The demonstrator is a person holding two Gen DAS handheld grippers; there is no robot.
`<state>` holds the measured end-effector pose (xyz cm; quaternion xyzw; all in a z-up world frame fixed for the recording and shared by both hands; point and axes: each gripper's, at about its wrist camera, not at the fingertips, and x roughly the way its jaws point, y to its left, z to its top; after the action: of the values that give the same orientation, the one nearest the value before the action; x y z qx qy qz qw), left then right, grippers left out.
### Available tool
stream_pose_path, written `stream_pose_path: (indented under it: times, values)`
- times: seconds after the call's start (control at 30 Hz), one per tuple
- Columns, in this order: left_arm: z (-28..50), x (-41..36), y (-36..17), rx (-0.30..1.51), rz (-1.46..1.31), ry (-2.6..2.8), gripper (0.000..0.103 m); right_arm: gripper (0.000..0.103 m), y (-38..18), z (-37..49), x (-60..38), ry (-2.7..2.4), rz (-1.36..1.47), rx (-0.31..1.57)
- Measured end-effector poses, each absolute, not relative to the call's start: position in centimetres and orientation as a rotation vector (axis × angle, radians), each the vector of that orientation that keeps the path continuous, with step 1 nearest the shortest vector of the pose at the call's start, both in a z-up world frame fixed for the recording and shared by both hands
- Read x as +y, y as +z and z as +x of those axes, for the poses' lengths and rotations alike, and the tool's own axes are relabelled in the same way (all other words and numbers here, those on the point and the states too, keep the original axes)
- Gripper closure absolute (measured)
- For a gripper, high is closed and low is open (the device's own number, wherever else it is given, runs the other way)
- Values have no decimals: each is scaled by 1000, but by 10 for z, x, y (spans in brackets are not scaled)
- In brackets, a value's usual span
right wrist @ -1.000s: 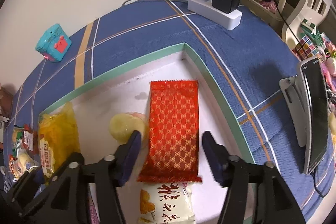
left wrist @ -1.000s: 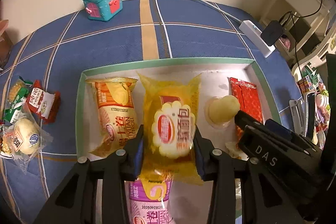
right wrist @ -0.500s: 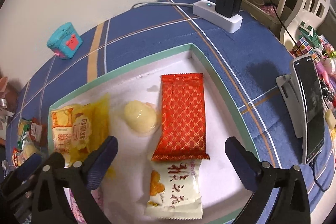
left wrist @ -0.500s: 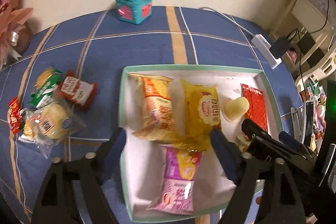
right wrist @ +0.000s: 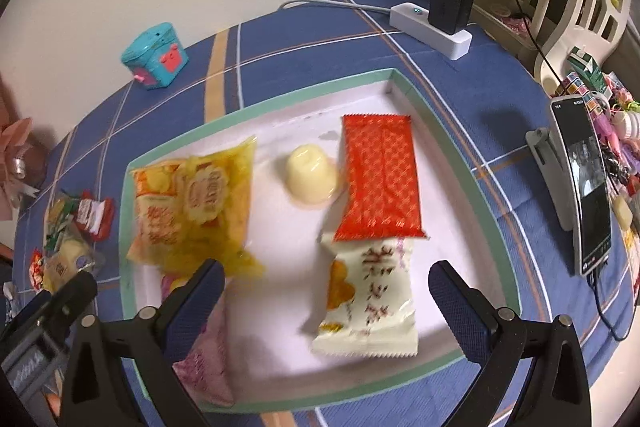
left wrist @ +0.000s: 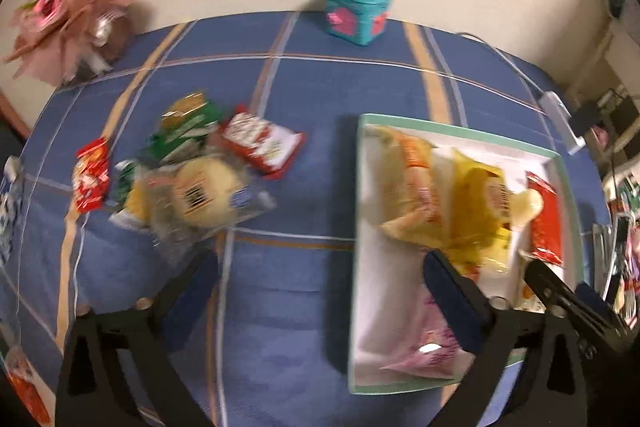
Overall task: Organize snacks
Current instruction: 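Withdraw both tools from the tray back toward the snack pile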
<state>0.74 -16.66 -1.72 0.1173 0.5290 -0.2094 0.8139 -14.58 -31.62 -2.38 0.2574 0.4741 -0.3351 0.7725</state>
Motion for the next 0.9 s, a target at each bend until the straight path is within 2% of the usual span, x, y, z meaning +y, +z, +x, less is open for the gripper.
stream_pose_path:
  times: [0.43,0.9]
  values:
    - [12,-105,-16,1134,218,-326,0,0,-15,-143,-266,-651,547,1027]
    - [29,-48,-21,1178,173,-206,0,0,-22,-103,-199,-522,475,1084]
